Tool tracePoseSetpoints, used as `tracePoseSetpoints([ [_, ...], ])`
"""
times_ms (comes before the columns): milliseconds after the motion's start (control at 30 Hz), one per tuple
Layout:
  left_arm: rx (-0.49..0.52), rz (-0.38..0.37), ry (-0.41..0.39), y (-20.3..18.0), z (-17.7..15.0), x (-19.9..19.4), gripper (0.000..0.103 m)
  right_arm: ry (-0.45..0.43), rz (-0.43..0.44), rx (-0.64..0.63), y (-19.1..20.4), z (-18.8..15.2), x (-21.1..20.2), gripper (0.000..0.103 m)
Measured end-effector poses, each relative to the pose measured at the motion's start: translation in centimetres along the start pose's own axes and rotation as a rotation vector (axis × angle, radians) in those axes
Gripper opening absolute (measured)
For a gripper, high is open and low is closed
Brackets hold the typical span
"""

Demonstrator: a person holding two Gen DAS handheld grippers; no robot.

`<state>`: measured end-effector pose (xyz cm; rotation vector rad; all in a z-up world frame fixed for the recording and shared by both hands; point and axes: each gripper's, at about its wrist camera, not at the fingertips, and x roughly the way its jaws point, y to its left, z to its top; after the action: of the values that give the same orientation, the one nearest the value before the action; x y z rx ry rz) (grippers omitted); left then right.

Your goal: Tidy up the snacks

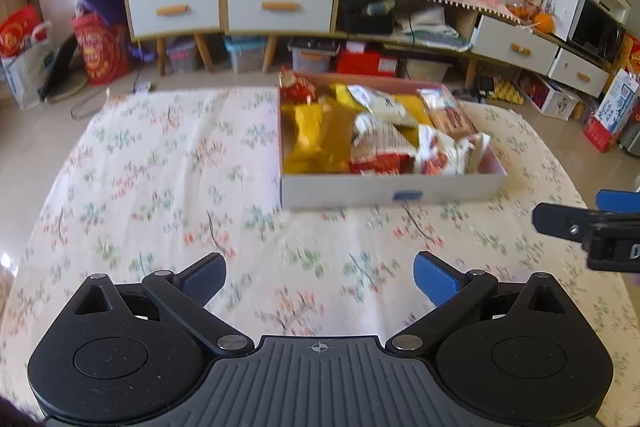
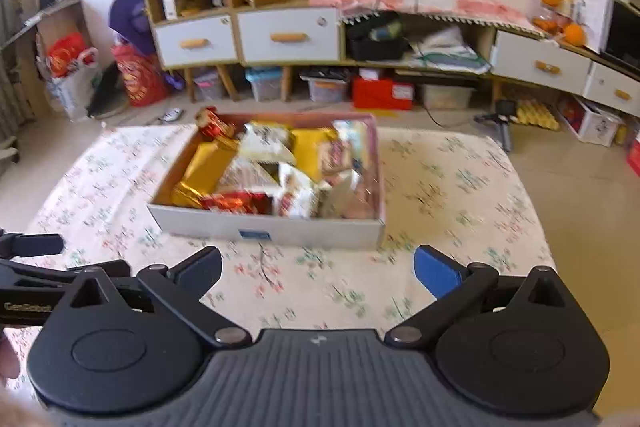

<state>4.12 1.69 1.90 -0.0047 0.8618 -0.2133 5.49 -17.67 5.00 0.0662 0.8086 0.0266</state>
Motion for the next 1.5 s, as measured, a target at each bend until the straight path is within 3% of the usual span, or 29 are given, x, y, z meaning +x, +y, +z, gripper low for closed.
tracePoseSetpoints([
  [633,0.016,0.087,0.008,-1.6,-0.2,-1.4,0.102,0.071,-0.060,-0.067,1.2,-0.7,-0.4,0.103],
  [1500,0.083,0.114,0.008,-2.6,-0.6,-1.3,0.102,0.098,-0.067,-0.073,1.7,-0.5,-0.1,0.103],
])
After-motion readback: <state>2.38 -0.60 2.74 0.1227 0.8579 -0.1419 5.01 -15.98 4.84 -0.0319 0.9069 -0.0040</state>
